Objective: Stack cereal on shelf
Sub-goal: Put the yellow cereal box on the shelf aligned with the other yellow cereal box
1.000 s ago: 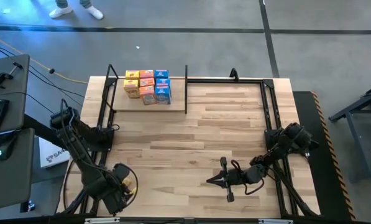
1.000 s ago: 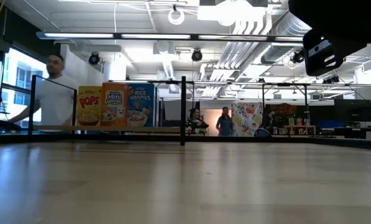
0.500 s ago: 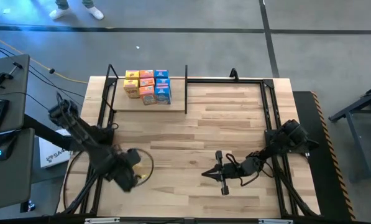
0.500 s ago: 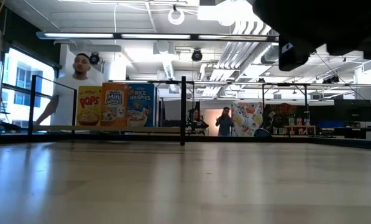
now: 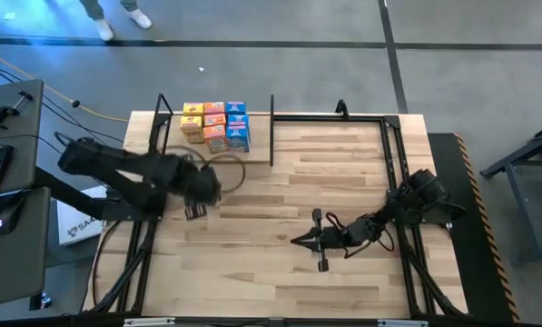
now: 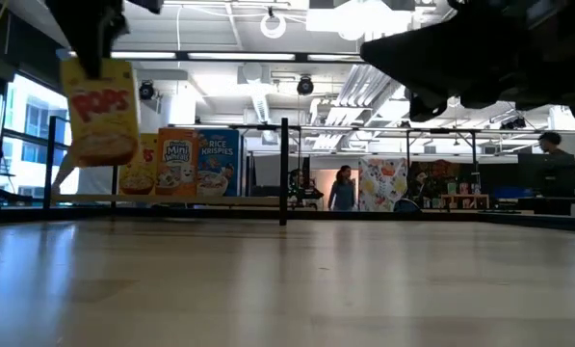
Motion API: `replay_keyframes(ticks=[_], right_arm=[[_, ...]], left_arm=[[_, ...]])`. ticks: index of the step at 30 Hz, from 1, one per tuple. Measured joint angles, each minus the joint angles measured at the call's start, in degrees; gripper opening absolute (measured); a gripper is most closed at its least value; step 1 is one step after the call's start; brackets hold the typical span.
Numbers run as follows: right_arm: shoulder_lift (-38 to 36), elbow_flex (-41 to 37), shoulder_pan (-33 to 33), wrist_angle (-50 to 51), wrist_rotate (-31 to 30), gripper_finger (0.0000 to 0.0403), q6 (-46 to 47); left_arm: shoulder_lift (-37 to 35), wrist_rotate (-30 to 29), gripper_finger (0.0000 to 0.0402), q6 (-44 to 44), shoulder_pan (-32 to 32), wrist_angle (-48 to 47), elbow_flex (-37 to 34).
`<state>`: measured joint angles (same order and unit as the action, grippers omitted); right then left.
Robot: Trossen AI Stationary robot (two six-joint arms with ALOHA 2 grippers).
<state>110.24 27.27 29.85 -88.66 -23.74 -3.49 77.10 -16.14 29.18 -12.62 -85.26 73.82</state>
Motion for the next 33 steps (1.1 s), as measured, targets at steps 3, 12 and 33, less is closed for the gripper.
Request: replay_keyframes(ticks=[3, 12, 33], right_arm=[[-1.17, -1.66, -1.07, -0.48, 0.2, 0.0, 0.17], [-7.23, -5.38, -5.33, -0.85, 4.35, 0.0, -2.92], [-24.15, -14.2, -14.87, 2.7, 11.97, 0.0, -9.04]], left_arm=[[-1.31, -0.77, 0.0156, -7.45, 5.16, 0.72, 0.0], [-2.96, -1.55, 0.0156, -18.98, 15.01, 1.06, -0.02], [-14.02, -3.79, 0.0156, -30.63, 25.52, 11.21, -13.57]])
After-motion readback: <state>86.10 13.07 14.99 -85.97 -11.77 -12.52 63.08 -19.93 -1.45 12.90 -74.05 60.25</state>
